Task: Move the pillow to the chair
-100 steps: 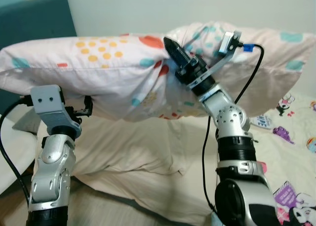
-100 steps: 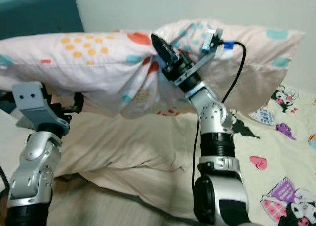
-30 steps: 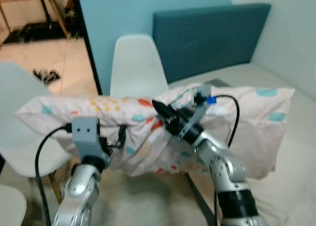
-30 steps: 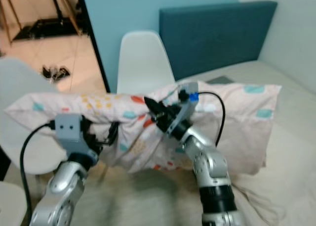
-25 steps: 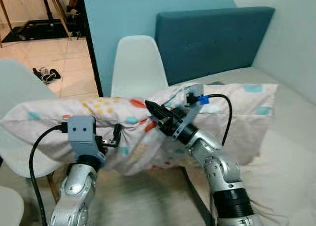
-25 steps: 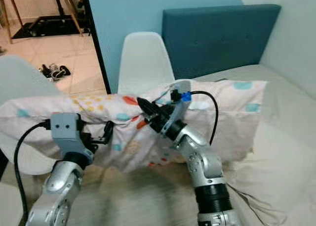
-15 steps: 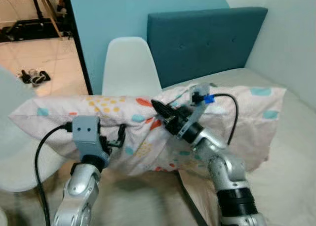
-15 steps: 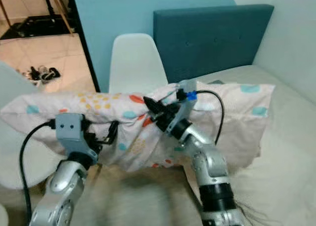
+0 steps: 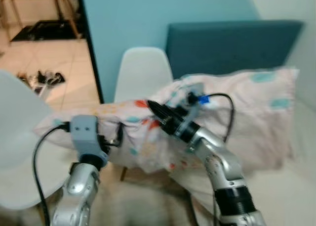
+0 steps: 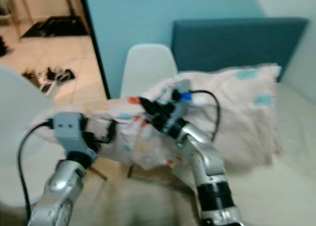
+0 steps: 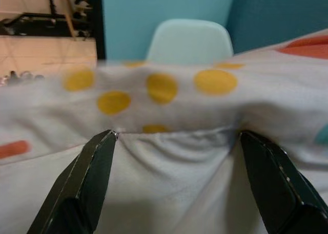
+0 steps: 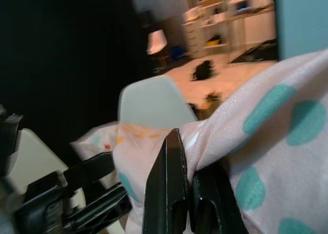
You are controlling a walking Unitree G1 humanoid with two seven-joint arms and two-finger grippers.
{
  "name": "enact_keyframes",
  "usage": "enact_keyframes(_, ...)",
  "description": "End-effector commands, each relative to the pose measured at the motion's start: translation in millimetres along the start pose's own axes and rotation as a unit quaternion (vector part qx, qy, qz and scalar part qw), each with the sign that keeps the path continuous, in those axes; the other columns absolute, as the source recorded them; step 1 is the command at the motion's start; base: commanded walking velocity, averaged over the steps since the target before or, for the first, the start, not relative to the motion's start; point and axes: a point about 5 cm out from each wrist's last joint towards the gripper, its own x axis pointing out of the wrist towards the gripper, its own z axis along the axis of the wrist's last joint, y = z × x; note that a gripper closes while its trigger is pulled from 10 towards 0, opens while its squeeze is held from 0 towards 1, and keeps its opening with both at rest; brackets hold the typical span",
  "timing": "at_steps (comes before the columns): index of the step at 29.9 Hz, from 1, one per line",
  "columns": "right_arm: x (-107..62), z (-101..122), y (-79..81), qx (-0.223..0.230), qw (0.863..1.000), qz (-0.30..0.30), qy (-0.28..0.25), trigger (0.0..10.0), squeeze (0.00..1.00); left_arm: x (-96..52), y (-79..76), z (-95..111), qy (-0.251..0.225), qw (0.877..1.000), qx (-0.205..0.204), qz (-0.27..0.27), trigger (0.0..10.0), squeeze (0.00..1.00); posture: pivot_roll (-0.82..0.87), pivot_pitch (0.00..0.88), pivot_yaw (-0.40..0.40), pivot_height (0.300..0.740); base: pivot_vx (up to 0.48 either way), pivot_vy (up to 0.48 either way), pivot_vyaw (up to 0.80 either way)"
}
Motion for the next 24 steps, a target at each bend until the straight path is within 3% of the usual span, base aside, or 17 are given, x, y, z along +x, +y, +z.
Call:
enact_keyframes(1, -1.9, 18, 2.2, -0.029, 0.999, 0.017, -0.042, 10.0, 0.0, -0.1, -4.2, -2, 0.002, 1.0, -0.001, -0.007, 10.0, 0.0, 0.09, 0.0, -0.041, 0.74, 0.472, 0.0, 0.79)
enact_keyframes(11, -2.1, 17, -1.8, -0.021, 0.999, 0.0, -0.041, 10.0, 0.0, 0.4, -4.6, -2, 0.003, 1.0, 0.0, -0.008, 10.0, 0.0, 0.09, 0.0, -0.041, 0.74, 0.466, 0.0, 0.8)
enact_keyframes(17, -1.1, 16, -6.5, 0.002, 0.999, -0.021, -0.036, 10.0, 0.0, -0.1, -4.0, -3, 0.004, 1.0, 0.0, -0.008, 10.0, 0.0, 0.09, 0.0, -0.043, 0.74, 0.446, 0.0, 0.0)
enact_keyframes(24, -0.3, 12, -9.7, 0.005, 0.999, -0.037, -0.019, 10.0, 0.0, -0.2, -4.4, -4, 0.006, 1.0, -0.002, -0.012, 10.0, 0.0, 0.09, 0.0, -0.043, 0.74, 0.439, 0.0, -0.77)
